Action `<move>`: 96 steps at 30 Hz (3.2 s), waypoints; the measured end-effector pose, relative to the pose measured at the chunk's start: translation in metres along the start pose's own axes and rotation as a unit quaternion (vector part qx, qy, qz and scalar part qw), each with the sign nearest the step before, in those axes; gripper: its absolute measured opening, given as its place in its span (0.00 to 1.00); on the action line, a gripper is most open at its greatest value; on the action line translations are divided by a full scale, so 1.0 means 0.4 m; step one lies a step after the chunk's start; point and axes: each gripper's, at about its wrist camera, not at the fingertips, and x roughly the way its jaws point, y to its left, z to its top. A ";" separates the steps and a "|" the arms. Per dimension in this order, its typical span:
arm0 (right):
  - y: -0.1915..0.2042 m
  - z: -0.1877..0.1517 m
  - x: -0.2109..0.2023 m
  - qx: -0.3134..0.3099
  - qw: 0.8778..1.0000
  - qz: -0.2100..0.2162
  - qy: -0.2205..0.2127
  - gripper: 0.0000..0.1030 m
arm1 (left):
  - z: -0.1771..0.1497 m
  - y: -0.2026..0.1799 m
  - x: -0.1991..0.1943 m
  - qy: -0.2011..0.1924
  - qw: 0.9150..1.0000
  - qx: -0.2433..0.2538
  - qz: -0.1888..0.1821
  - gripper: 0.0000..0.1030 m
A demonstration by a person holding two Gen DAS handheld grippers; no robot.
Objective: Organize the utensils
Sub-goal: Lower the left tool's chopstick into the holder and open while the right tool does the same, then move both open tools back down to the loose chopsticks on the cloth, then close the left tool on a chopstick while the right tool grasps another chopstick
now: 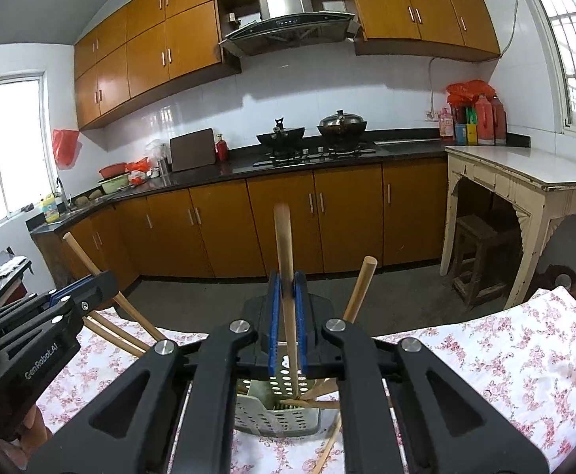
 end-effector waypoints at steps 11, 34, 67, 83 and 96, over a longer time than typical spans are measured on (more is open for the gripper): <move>0.004 0.015 -0.047 -0.002 1.000 -0.006 -0.025 0.44 | 0.005 0.025 -0.044 -0.009 1.000 -0.010 0.007 0.29; -0.119 -0.101 -0.273 0.026 0.998 -0.042 -0.036 0.47 | -0.131 0.066 -0.290 -0.020 0.999 -0.004 0.042 0.38; -0.006 -0.533 0.063 0.025 0.967 -0.051 0.247 0.45 | -0.472 0.215 -0.106 0.133 0.984 -0.020 0.113 0.57; -0.074 -0.523 0.058 0.015 0.964 -0.112 0.239 0.07 | -0.496 0.152 -0.065 0.162 0.985 -0.030 0.053 0.54; -0.203 -0.513 0.030 0.052 0.960 -0.148 0.232 0.07 | -0.576 0.006 0.052 0.239 0.971 0.011 0.018 0.28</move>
